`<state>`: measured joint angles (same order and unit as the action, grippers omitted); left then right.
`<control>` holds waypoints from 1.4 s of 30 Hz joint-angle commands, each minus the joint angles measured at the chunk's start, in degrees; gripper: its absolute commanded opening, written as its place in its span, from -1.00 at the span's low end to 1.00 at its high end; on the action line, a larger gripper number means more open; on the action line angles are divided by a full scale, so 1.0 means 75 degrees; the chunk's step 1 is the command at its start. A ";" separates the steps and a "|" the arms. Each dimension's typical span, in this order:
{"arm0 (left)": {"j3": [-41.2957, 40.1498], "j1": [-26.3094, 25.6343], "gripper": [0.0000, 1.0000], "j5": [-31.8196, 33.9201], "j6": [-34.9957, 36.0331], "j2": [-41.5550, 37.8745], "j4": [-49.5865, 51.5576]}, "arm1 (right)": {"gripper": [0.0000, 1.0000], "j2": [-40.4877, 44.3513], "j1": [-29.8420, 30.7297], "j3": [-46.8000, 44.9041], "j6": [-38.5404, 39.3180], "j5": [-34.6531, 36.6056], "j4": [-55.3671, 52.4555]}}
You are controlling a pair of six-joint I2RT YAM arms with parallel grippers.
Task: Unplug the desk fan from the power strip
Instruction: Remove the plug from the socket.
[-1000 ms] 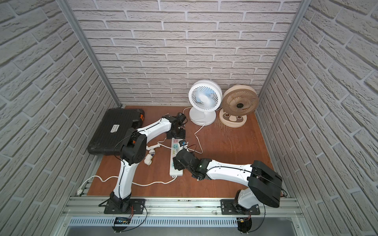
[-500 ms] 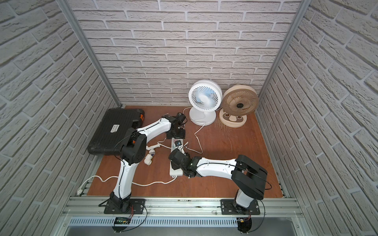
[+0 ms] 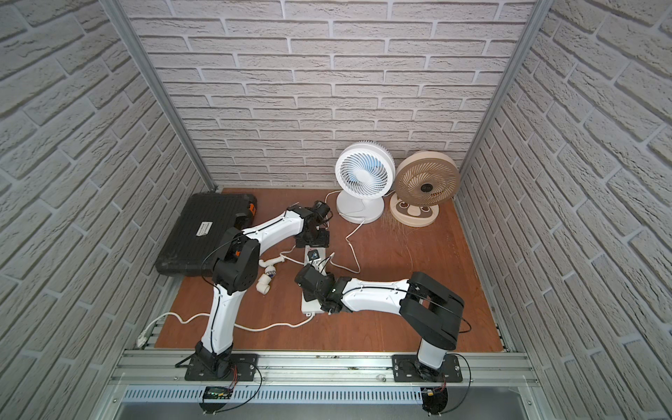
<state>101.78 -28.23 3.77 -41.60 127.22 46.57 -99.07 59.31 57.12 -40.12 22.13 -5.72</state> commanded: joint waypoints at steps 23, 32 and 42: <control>-0.0479 0.0097 -1.00 0.0166 -0.0042 0.0474 0.0377 | -0.08 -0.0149 -0.0182 0.0106 -0.0018 -0.0338 0.0059; -0.0539 0.0097 -1.00 0.0196 -0.0048 0.0416 0.0384 | -0.14 -0.0224 -0.0217 0.0143 0.0110 -0.0296 0.0075; -0.0533 0.0085 -1.00 0.0116 -0.0043 0.0427 0.0366 | -0.23 -0.0343 -0.0264 0.0215 0.0157 0.0026 -0.0007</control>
<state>101.12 -28.29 3.84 -41.56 126.91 45.89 -101.06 57.80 57.23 -39.64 20.32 -6.20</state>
